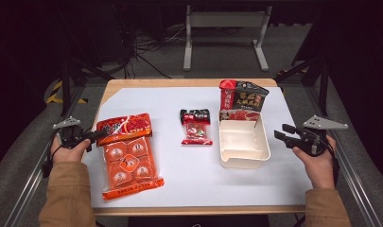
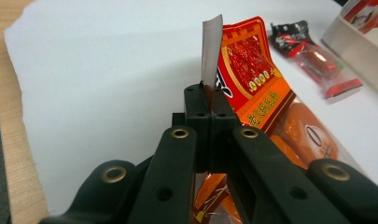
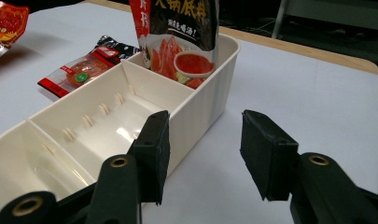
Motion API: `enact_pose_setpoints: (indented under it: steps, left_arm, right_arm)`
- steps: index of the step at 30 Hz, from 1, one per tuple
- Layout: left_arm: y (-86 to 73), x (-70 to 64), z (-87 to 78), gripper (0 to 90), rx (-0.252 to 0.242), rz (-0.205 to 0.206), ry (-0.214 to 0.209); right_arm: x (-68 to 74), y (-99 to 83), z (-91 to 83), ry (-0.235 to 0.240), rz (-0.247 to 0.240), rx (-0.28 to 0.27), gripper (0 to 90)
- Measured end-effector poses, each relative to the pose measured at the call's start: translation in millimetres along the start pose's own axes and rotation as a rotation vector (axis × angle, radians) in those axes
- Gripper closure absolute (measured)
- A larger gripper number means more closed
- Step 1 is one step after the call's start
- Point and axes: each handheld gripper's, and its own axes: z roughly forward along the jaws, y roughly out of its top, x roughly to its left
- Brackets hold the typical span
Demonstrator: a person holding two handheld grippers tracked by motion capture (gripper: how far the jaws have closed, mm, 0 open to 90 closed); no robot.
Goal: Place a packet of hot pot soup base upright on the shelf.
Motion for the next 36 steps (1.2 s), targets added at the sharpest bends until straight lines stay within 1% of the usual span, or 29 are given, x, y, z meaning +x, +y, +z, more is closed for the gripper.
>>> enact_pose_setpoints:
  steps: [1, 2, 3, 6, 8, 9, 10, 12, 15, 16, 17, 18, 19, 21, 24, 26, 27, 29, 30, 33, 35, 36]
  left_arm:
    - [0.0, 0.0, 0.0, 90.0, 0.000, 0.000, 0.000]
    - [2.4, -3.0, -3.2, 90.0, -0.008, -0.006, -0.009]
    - [4.7, -5.5, -6.3, 90.0, -0.019, -0.001, -0.015]
    - [10.4, -12.3, -13.1, 90.0, -0.036, 0.010, -0.029]
    - [13.3, -16.2, -16.7, 90.0, -0.044, 0.020, -0.036]
    - [15.3, -18.6, -19.0, 90.0, -0.051, 0.035, -0.034]
    - [16.6, -21.3, -20.5, 90.0, -0.057, 0.032, -0.038]
    - [19.9, -26.7, -24.9, 90.0, -0.068, 0.046, -0.044]
    - [23.6, -32.5, -29.7, 90.0, -0.081, 0.053, -0.059]
    - [25.4, -35.0, -31.9, 90.0, -0.090, 0.059, -0.067]
    - [25.4, -35.0, -31.9, 90.0, -0.090, 0.059, -0.067]
    - [26.7, -37.3, -33.8, 90.0, -0.095, 0.060, -0.077]
    - [28.4, -39.5, -36.0, 90.0, -0.106, 0.060, -0.096]
    - [31.4, -44.4, -40.2, 90.0, -0.125, 0.059, -0.128]
    - [35.4, -53.5, -45.4, 90.0, -0.139, 0.083, -0.145]
    - [39.3, -63.4, -50.6, 90.0, -0.149, 0.121, -0.152]
    - [40.1, -67.0, -52.3, 90.0, -0.153, 0.124, -0.156]
    - [42.9, -75.2, -57.4, 90.0, -0.156, 0.151, -0.160]
    - [43.6, -78.3, -59.5, 90.0, -0.158, 0.152, -0.161]
    - [46.6, -90.4, -67.4, 90.0, -0.178, 0.180, -0.173]
    - [48.3, -97.4, -72.6, 90.0, -0.195, 0.206, -0.184]
    - [48.7, -99.5, -74.0, 90.0, -0.200, 0.214, -0.186]
  right_arm:
    - [0.0, 0.0, 0.0, 0.000, 0.000, 0.000, 52.1]
    - [1.5, 1.3, -0.3, 0.000, -0.005, 0.002, 52.1]
    - [3.1, 2.9, -0.7, -0.001, -0.014, 0.001, 52.3]
    - [7.8, 7.2, -2.8, 0.006, -0.020, -0.007, 52.8]
    - [10.9, 9.9, -4.0, 0.013, -0.031, -0.012, 52.9]
    - [12.4, 11.2, -4.5, 0.017, -0.034, -0.016, 52.9]
    - [14.0, 12.4, -5.1, 0.022, -0.035, -0.019, 53.1]
    - [15.8, 13.9, -6.0, 0.027, -0.042, -0.022, 53.2]
    - [17.1, 15.1, -7.4, 0.038, -0.034, -0.029, 53.9]
    - [17.0, 15.5, -7.9, 0.053, -0.024, -0.041, 54.0]
    - [17.0, 15.5, -7.9, 0.053, -0.024, -0.041, 54.0]
    - [17.2, 16.5, -9.4, 0.076, -0.011, -0.055, 54.0]
    - [18.1, 17.7, -10.5, 0.088, -0.004, -0.069, 54.2]
    - [21.6, 21.5, -13.5, 0.101, -0.013, -0.080, 54.2]
    - [26.3, 25.3, -15.4, 0.109, -0.028, -0.088, 54.2]
    - [29.5, 27.8, -15.7, 0.119, -0.040, -0.092, 54.2]
    - [31.0, 29.1, -15.6, 0.134, -0.038, -0.098, 54.2]
    - [32.5, 30.7, -15.9, 0.155, -0.033, -0.110, 54.3]
    - [34.3, 32.2, -16.4, 0.167, -0.032, -0.116, 54.3]
    - [39.8, 36.5, -17.1, 0.183, -0.047, -0.127, 54.3]
    - [43.5, 39.2, -17.4, 0.201, -0.052, -0.137, 54.4]
    - [45.6, 40.3, -16.7, 0.218, -0.050, -0.142, 54.4]
